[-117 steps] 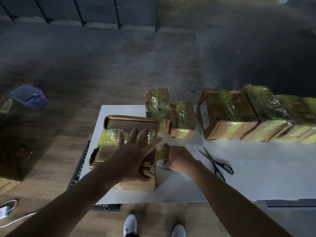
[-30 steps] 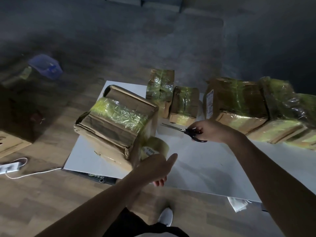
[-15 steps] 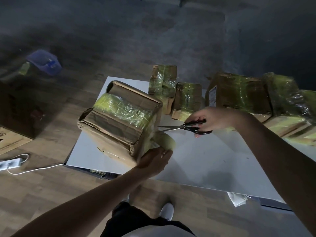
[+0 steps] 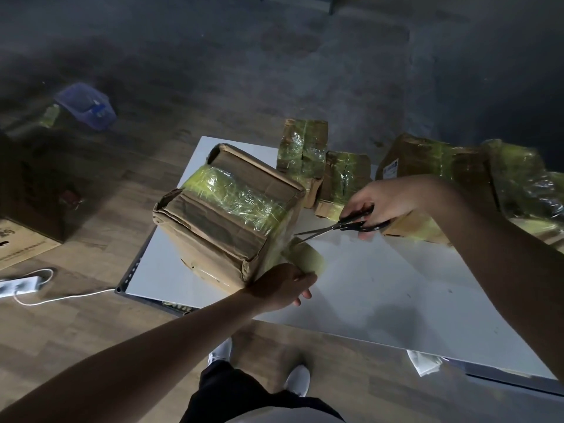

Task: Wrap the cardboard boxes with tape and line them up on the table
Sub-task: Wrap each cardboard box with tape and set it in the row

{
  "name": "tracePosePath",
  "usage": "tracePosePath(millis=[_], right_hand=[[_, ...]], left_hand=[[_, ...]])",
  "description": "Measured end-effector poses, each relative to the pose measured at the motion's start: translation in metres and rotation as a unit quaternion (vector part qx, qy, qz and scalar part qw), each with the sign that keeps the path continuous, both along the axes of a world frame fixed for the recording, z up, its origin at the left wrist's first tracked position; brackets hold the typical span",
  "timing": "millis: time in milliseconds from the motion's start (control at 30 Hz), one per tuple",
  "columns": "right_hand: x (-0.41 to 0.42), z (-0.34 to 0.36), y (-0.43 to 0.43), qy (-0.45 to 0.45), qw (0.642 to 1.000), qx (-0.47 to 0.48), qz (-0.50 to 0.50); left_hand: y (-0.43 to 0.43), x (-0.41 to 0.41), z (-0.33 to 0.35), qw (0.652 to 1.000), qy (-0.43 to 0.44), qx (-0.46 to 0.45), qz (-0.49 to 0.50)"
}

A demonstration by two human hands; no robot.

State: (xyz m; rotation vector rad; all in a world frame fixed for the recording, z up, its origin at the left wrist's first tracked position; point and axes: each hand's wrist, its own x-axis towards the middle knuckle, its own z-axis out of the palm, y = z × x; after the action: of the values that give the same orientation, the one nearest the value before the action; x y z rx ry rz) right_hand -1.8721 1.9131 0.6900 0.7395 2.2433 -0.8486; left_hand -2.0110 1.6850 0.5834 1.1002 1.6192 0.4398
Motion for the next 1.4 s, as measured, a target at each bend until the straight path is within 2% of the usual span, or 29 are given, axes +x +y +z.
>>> tracePosePath(millis=[467, 1200, 1400], right_hand=[[-0.039, 0.007, -0.008, -0.023, 0.998, -0.006, 0.055], [-0.053, 0.01, -0.015, -0.032, 0.991, 0.074, 0.11], [-0.055, 0.01, -0.018, -0.022, 0.994, 0.058, 0.093]], left_hand=[[0.003, -0.011, -0.009, 0.999, 0.019, -0.006, -0.047], [0.005, -0.02, -0.013, 0.999, 0.022, -0.017, -0.047], [0.007, -0.022, -0.011, 0.999, 0.018, -0.018, -0.039]])
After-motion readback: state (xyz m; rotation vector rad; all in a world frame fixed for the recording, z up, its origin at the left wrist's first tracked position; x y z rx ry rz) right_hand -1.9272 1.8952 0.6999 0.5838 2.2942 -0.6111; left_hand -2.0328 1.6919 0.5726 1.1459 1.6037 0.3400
